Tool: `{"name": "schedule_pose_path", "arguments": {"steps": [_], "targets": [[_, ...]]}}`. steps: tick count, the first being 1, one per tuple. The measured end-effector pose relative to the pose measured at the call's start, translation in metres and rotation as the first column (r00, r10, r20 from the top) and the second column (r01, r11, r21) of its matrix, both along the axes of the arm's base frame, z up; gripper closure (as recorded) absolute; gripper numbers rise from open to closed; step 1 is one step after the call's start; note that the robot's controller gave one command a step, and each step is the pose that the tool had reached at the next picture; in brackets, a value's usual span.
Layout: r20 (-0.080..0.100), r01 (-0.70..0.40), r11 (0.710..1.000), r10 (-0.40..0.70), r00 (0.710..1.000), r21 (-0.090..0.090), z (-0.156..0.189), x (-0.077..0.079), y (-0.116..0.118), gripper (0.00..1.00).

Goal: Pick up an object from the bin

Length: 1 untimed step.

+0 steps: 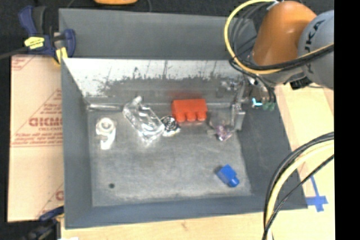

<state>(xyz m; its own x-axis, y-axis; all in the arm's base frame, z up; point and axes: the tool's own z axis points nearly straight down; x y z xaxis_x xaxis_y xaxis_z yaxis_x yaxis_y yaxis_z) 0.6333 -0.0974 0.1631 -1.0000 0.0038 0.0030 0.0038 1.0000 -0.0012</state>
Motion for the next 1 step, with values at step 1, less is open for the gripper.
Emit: {"name": "schedule_pose_path", "arguments": {"steps": [1], "targets": [[0.004, -0.241, 0.971, 0.241, 0.971, -0.002, -0.0941, -0.0112, -0.0534, 0.0]]}}
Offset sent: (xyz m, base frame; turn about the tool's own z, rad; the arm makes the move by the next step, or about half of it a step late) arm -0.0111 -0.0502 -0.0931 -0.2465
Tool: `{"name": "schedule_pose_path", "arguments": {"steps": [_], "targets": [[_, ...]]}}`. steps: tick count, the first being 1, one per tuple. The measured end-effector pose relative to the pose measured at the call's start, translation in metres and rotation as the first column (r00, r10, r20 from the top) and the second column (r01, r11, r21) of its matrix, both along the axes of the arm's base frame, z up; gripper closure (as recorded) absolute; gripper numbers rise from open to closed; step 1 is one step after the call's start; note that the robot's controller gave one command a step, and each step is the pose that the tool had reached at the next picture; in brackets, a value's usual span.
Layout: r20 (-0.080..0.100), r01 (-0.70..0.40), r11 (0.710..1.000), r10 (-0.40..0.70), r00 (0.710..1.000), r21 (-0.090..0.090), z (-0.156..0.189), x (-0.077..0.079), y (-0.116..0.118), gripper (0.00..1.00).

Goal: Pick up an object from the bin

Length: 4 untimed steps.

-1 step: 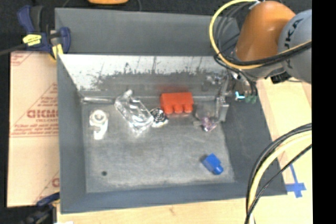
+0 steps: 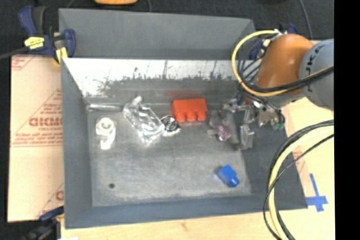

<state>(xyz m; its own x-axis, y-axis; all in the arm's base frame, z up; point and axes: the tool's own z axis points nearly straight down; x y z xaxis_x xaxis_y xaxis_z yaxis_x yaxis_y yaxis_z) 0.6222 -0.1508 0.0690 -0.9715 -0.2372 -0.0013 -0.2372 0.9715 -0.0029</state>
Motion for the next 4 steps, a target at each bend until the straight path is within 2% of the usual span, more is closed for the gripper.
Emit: {"name": "schedule_pose_path", "arguments": {"steps": [1, 2, 3, 4], "targets": [[0.004, -0.002, 1.0, 0.002, 1.0, 0.0, 0.002, 0.001, 0.001, 1.0], [0.012, -0.019, 1.0, 0.019, 1.0, -0.001, 0.193, -0.034, 0.019, 1.0], [-0.009, 0.033, 0.999, -0.033, 0.999, 0.005, 0.1, -0.085, 0.041, 1.0], [0.002, 0.032, 0.999, -0.032, 0.999, 0.002, 0.105, -0.081, 0.04, 0.0]]}}
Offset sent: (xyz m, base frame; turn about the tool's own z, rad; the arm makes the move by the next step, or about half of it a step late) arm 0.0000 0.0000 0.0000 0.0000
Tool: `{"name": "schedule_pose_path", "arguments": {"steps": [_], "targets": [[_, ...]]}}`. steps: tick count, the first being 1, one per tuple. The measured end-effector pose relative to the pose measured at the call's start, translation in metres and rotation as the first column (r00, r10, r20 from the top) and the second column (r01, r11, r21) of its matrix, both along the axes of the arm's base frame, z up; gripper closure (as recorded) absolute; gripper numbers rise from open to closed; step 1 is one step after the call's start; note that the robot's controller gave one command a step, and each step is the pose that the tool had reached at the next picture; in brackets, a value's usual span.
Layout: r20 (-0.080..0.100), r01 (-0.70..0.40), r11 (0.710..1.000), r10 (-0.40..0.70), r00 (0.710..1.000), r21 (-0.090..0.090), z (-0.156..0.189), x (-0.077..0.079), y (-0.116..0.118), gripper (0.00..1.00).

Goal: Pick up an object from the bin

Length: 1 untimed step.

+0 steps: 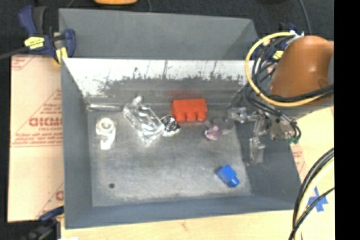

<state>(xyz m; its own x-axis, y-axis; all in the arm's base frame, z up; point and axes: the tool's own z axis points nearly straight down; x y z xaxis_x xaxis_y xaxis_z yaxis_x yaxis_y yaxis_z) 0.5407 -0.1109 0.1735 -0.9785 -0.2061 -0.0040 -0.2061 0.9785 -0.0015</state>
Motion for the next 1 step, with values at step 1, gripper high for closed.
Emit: {"name": "schedule_pose_path", "arguments": {"steps": [1], "targets": [[-0.001, 0.051, 0.999, -0.051, 0.999, 0.002, -0.0981, 0.0649, 0.01, 0.0]]}}
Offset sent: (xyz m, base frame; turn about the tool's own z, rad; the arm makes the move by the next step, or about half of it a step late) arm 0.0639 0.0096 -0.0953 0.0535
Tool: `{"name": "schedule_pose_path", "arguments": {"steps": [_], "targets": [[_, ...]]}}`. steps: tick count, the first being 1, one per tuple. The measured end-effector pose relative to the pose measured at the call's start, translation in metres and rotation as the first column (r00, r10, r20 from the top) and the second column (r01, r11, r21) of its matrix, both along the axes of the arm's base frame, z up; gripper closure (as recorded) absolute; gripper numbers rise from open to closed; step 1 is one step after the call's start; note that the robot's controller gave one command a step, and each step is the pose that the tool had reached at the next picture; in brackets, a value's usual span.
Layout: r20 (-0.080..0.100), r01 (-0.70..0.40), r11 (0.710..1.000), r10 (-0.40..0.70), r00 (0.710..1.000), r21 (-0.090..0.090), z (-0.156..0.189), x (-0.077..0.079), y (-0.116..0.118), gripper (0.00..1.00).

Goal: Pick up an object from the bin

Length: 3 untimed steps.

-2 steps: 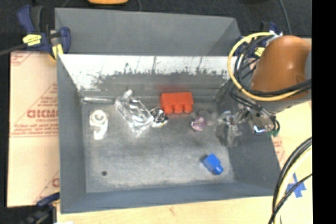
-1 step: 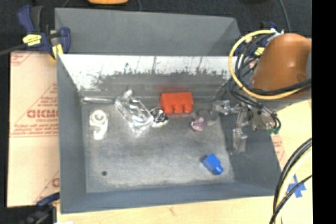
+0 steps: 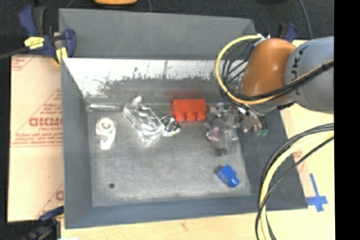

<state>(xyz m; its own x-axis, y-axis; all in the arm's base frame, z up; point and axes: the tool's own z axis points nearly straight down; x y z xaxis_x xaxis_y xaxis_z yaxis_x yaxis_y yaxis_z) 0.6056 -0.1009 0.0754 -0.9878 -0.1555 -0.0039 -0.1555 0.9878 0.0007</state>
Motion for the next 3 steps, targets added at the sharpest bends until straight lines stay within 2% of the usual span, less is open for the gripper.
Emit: {"name": "schedule_pose_path", "arguments": {"steps": [1, 2, 3], "targets": [[0.005, -0.001, 1.0, 0.001, 1.0, -0.002, 0.004, 0.001, -0.001, 1.0], [-0.002, -0.962, 0.274, 0.962, 0.274, -0.007, 0.097, -0.021, -0.005, 1.0], [-0.002, -0.962, 0.273, 0.962, 0.273, -0.014, 0.232, 0.001, -0.017, 1.0]]}}
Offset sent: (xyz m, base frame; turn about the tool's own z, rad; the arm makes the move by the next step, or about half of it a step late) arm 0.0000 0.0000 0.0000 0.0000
